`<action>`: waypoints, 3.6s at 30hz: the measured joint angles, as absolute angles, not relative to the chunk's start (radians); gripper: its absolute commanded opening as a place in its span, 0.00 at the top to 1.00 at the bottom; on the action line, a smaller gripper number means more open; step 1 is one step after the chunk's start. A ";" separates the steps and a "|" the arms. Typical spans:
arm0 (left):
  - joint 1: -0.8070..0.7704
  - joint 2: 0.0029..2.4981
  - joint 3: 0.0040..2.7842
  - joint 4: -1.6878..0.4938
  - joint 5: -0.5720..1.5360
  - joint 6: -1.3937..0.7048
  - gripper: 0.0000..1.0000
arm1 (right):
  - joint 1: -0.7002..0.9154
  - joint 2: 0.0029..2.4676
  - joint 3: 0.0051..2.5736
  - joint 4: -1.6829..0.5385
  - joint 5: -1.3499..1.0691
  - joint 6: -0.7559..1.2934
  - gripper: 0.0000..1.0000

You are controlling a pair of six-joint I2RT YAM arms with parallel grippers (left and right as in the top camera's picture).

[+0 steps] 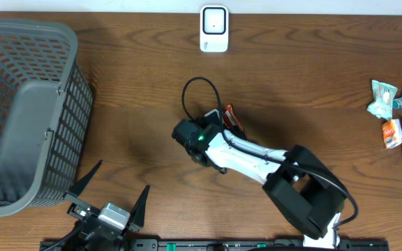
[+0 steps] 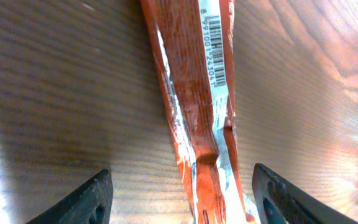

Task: Scan the item barcode

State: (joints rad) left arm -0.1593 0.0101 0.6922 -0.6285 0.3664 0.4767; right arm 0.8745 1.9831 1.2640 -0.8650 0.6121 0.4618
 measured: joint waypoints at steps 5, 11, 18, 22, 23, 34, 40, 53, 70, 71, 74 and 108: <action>-0.159 0.010 0.692 -0.628 0.366 0.477 0.02 | 0.795 1.844 1.304 -0.912 0.469 0.461 0.22; -0.159 0.010 0.692 -0.628 0.366 0.476 0.02 | 0.514 1.759 1.319 -0.893 -0.001 0.229 0.21; -0.159 0.010 0.692 -0.629 0.367 0.476 0.02 | 0.269 1.868 1.319 -0.933 -0.342 0.036 0.28; -0.159 0.010 0.692 -0.628 0.366 0.477 0.02 | 0.272 1.987 1.319 -0.934 -0.447 -0.025 0.31; -0.159 0.010 0.692 -0.629 0.367 0.476 0.02 | 0.274 2.005 1.319 -0.934 -0.457 -0.030 0.36; -0.159 0.010 0.692 -0.628 0.366 0.476 0.02 | 0.276 2.088 1.334 -0.946 -0.516 -0.085 0.99; -0.159 0.010 0.692 -0.628 0.367 0.476 0.02 | 0.273 2.088 1.334 -0.918 -0.570 -0.146 0.99; -0.159 0.010 0.692 -0.628 0.367 0.476 0.02 | 0.317 1.639 1.327 -0.822 -0.570 -0.385 0.98; -0.159 0.010 0.692 -0.628 0.366 0.476 0.02 | 0.385 1.762 1.324 -0.143 -0.177 -0.565 0.99; -0.159 0.010 0.692 -0.631 0.366 0.476 0.02 | 0.385 1.792 1.323 -0.069 -0.127 -0.567 0.99; -0.159 0.010 0.692 -0.629 0.366 0.476 0.02 | 0.385 1.879 1.322 0.110 0.033 -0.573 0.99; -0.159 0.010 0.692 -0.629 0.366 0.476 0.02 | 0.344 2.008 1.327 -0.299 0.233 -0.228 0.12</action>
